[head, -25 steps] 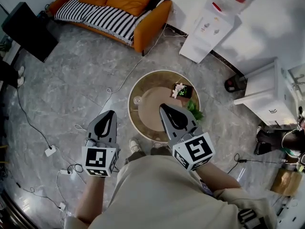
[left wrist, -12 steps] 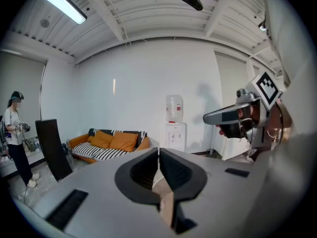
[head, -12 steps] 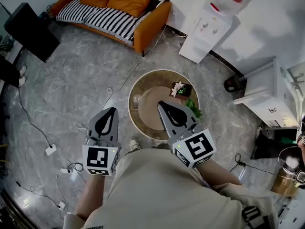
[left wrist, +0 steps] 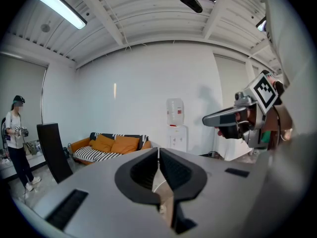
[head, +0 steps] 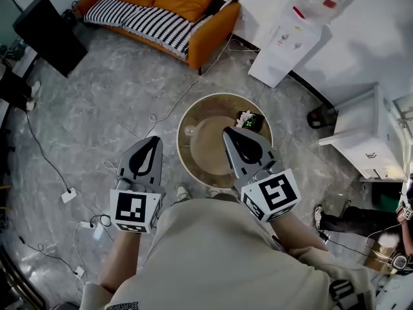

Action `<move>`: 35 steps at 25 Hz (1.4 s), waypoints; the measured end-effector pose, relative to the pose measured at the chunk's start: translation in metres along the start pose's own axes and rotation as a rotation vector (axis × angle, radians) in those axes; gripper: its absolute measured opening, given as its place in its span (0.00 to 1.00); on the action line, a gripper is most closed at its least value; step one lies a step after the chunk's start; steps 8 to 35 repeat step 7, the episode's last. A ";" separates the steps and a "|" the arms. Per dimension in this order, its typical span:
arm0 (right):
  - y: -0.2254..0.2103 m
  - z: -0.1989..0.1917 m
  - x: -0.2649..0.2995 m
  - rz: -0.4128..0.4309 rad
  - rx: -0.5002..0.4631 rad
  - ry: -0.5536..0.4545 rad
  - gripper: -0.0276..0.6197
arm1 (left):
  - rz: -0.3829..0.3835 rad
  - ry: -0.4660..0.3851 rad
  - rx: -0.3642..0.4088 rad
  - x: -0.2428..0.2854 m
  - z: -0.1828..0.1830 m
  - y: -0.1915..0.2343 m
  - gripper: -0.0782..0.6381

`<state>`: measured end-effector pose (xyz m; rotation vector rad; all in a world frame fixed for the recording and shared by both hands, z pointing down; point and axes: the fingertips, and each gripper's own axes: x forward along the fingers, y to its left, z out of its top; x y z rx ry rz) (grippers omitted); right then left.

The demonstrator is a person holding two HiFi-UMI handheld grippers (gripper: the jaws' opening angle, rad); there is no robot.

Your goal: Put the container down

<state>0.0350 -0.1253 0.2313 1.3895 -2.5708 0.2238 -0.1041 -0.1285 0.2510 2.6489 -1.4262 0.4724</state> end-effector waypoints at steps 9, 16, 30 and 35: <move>-0.007 0.005 -0.005 -0.021 0.000 -0.007 0.04 | 0.016 -0.028 0.005 -0.007 0.011 0.002 0.13; -0.007 0.005 -0.005 -0.021 0.000 -0.007 0.04 | 0.016 -0.028 0.005 -0.007 0.011 0.002 0.13; -0.007 0.005 -0.005 -0.021 0.000 -0.007 0.04 | 0.016 -0.028 0.005 -0.007 0.011 0.002 0.13; -0.007 0.005 -0.005 -0.021 0.000 -0.007 0.04 | 0.016 -0.028 0.005 -0.007 0.011 0.002 0.13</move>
